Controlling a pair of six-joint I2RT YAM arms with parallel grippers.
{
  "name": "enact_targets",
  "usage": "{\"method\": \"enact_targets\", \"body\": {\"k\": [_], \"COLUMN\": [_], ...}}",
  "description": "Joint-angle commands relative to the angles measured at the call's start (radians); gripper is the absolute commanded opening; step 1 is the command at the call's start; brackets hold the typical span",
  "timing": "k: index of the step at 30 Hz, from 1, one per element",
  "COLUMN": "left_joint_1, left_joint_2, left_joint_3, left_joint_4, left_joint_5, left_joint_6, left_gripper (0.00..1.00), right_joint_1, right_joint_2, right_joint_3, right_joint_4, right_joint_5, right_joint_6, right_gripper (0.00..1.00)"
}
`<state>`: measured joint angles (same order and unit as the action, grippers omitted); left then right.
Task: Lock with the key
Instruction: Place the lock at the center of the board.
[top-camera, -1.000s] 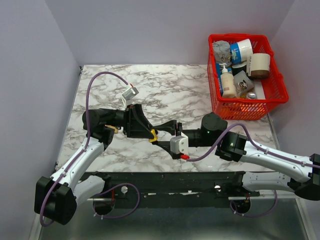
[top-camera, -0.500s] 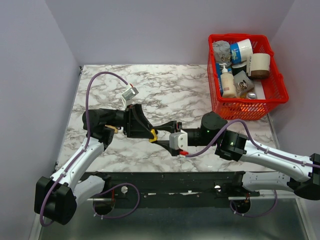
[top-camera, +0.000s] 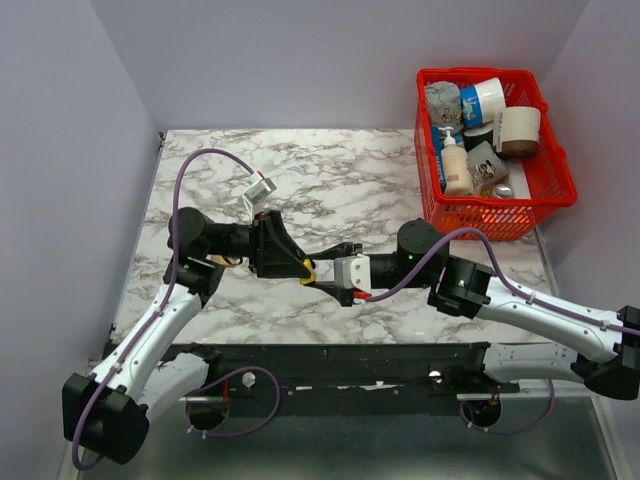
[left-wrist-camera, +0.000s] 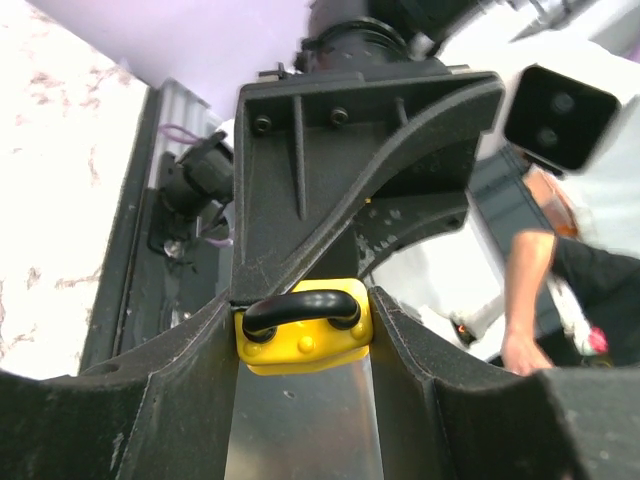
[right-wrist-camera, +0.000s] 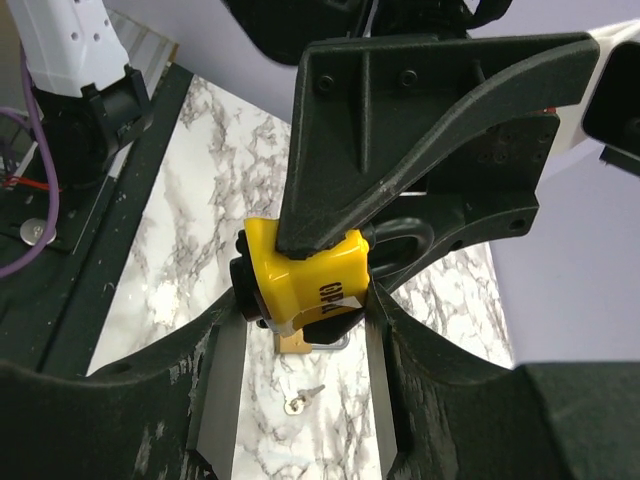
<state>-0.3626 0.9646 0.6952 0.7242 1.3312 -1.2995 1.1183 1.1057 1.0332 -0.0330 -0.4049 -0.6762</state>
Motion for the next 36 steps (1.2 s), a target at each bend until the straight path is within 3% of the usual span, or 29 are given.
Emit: {"method": "enact_targets", "body": {"k": [1, 6, 13, 19, 20, 23, 27, 32, 36], "left_joint_1": [-0.051, -0.044, -0.009, -0.010, -0.016, -0.053, -0.128, -0.171, -0.179], "left_joint_2": [-0.081, -0.084, -0.066, -0.004, 0.020, 0.101, 0.227, 0.425, 0.586], "left_joint_3": [0.140, 0.109, 0.099, 0.176, 0.187, 0.240, 0.310, 0.375, 0.489], "left_joint_4": [-0.612, -0.537, -0.575, -0.834, -0.923, -1.066, -1.174, -1.273, -1.339], "left_joint_5": [-0.102, -0.125, -0.228, -0.400, -0.503, -0.634, -0.864, -0.964, -0.995], "left_joint_6": [0.641, 0.537, 0.510, 0.653, 0.664, 0.677, 0.674, 0.651, 0.640], "left_gripper": [0.00, 0.00, 0.00, 0.00, 0.00, 0.00, 0.00, 0.00, 0.00], "right_joint_1": [-0.008, -0.009, -0.009, -0.018, -0.034, -0.093, -0.195, -0.293, -0.296], "right_joint_2": [0.008, 0.011, -0.041, -0.162, -0.177, -0.211, -0.198, -0.150, -0.141], "right_joint_3": [0.036, 0.028, -0.034, -0.176, -0.191, -0.217, -0.196, -0.151, -0.157], "right_joint_4": [0.007, 0.002, -0.073, -0.125, -0.136, -0.172, -0.225, -0.263, -0.269], "right_joint_5": [-0.020, -0.025, 0.037, 0.152, 0.159, 0.178, 0.176, 0.169, 0.187], "right_joint_6": [0.106, 0.098, 0.096, 0.135, 0.142, 0.182, 0.256, 0.305, 0.302], "right_gripper": [0.39, 0.44, 0.78, 0.99, 1.00, 1.00, 1.00, 1.00, 1.00]}}
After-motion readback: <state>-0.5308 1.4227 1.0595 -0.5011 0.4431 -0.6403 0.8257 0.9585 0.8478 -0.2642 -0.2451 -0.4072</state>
